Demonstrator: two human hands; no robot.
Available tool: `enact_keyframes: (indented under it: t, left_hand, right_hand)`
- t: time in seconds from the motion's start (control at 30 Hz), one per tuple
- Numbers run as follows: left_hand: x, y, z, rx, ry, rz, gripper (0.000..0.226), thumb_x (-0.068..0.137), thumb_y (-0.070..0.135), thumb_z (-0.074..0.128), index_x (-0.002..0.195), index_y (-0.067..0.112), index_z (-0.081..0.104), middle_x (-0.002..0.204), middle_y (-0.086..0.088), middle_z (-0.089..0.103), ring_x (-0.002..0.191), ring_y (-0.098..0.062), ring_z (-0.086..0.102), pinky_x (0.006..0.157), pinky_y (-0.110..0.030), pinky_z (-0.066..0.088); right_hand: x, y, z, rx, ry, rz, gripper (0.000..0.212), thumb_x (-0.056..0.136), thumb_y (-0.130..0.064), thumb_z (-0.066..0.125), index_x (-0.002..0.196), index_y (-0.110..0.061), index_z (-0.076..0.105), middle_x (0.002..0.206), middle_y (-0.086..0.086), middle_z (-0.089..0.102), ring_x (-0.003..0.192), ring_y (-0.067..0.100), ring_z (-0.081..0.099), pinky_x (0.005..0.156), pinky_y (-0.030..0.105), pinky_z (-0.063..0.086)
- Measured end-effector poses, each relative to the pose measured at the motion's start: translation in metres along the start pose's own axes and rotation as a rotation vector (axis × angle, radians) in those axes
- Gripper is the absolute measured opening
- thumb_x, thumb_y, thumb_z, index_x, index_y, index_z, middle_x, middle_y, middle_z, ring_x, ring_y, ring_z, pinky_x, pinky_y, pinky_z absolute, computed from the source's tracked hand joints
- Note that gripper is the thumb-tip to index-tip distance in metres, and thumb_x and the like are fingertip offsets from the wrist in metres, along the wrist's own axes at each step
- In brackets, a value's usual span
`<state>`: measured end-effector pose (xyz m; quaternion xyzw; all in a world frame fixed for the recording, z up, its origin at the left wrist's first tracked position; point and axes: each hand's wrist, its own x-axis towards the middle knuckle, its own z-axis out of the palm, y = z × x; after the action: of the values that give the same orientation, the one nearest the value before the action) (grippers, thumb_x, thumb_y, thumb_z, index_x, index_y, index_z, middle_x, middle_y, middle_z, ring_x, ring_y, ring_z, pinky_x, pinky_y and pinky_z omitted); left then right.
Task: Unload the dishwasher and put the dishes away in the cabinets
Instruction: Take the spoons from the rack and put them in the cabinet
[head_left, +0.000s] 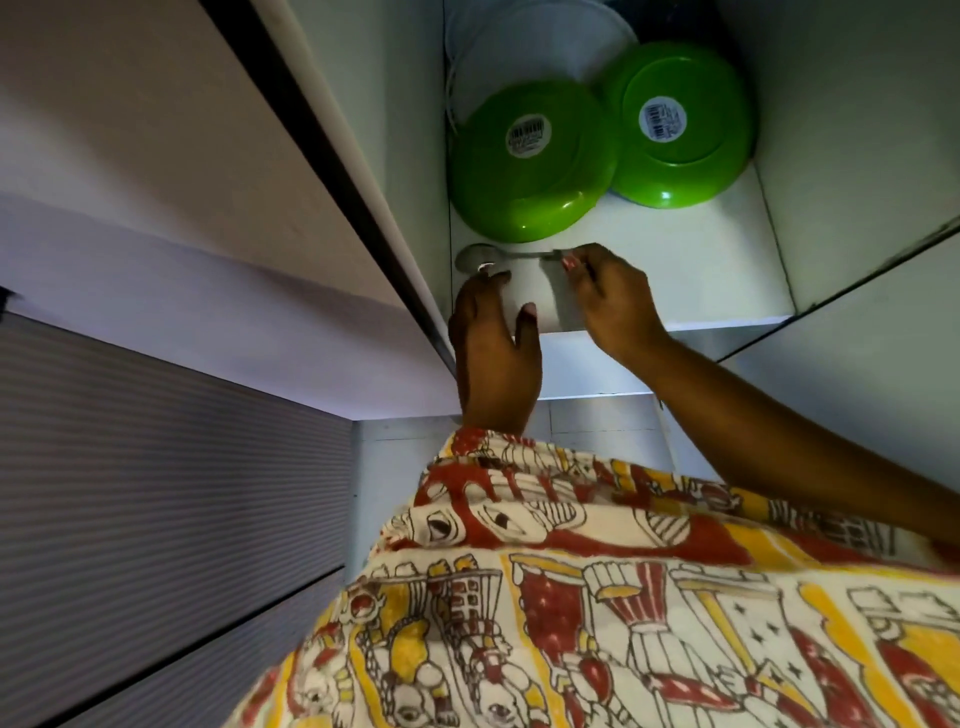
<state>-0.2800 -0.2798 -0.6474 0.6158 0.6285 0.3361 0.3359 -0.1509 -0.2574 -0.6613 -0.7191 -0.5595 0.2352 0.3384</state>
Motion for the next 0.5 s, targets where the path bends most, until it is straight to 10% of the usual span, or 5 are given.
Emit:
enact_keyframes:
  t: [0.13, 0.33, 0.5]
  left_hand:
    - [0.000, 0.013, -0.009, -0.781, -0.095, -0.699, 0.017, 0.097, 0.035, 0.047, 0.100, 0.023, 0.058, 0.101, 0.001, 0.063, 0.097, -0.023, 0.060, 0.074, -0.033, 0.054]
    - [0.004, 0.023, -0.018, -0.886, -0.103, -0.765, 0.024, 0.093, 0.007, 0.053, 0.117, 0.003, 0.058, 0.105, -0.011, 0.063, 0.081, -0.015, 0.063, 0.069, -0.024, 0.053]
    - [0.008, 0.025, -0.019, -0.959, 0.010, -0.854, 0.006, 0.087, 0.005, 0.063, 0.092, 0.004, 0.063, 0.095, -0.013, 0.067, 0.077, -0.016, 0.064, 0.073, -0.025, 0.054]
  right_hand:
    - [-0.008, -0.005, 0.004, 0.047, -0.250, -0.120, 0.040, 0.094, -0.021, 0.042, 0.121, 0.001, 0.060, 0.117, 0.022, 0.063, 0.110, 0.034, 0.058, 0.088, 0.019, 0.036]
    - [-0.010, -0.008, -0.001, 0.335, -0.432, -0.057, 0.039, 0.084, -0.001, 0.065, 0.122, 0.003, 0.059, 0.115, 0.020, 0.065, 0.101, 0.023, 0.066, 0.097, 0.043, 0.051]
    - [-0.003, -0.007, -0.005, 0.429, -0.398, 0.042, 0.033, 0.073, 0.010, 0.072, 0.105, 0.004, 0.065, 0.101, 0.029, 0.067, 0.086, 0.029, 0.066, 0.091, 0.046, 0.053]
